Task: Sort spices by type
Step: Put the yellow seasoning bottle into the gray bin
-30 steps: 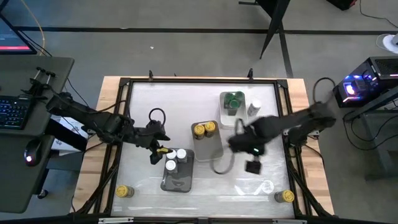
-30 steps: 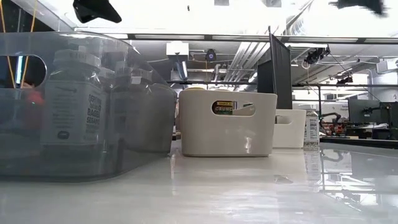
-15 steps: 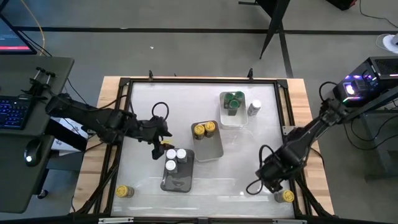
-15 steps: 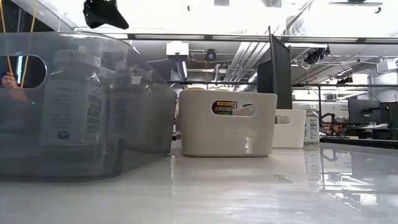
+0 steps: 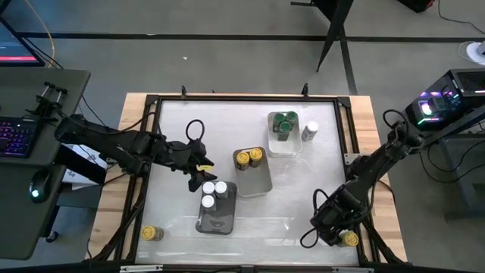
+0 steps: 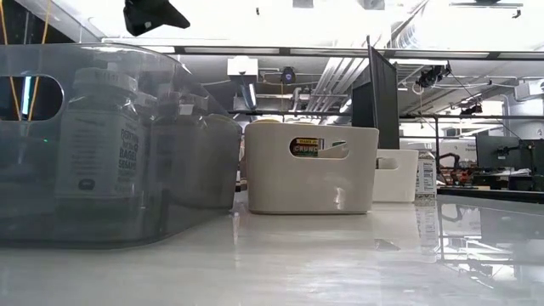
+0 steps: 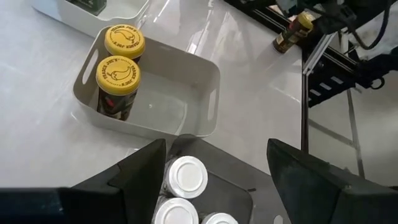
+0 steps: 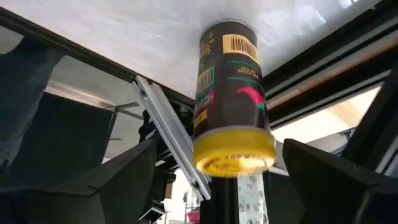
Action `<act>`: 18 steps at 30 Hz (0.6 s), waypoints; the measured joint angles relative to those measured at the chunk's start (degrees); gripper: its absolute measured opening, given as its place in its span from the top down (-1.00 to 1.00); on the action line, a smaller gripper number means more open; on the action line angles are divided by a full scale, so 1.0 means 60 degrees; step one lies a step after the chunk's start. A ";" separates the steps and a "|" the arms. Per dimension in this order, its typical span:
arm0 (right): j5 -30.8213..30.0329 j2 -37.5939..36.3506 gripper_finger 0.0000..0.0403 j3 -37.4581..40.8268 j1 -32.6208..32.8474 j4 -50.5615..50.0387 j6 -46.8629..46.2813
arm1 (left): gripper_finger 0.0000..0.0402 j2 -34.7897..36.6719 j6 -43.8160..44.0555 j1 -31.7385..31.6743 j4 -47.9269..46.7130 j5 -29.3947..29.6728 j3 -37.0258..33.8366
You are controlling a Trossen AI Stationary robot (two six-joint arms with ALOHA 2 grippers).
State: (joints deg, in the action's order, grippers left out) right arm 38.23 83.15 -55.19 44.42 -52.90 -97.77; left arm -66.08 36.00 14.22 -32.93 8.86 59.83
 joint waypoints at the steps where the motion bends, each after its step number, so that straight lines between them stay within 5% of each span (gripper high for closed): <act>1: 0.0061 0.0004 -0.72 0.0090 0.0029 0.0093 -0.0050 | -0.33 0.0000 0.0073 0.0000 -0.0007 0.0000 0.0000; 18: 0.0431 0.0011 -0.72 0.0597 0.0388 0.0583 -0.0212 | -0.33 0.0000 0.0218 0.0000 -0.0036 0.0002 0.0000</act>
State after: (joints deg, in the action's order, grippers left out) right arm 40.82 83.22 -51.62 46.74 -49.41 -99.04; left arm -66.08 37.31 14.22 -33.15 8.88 59.83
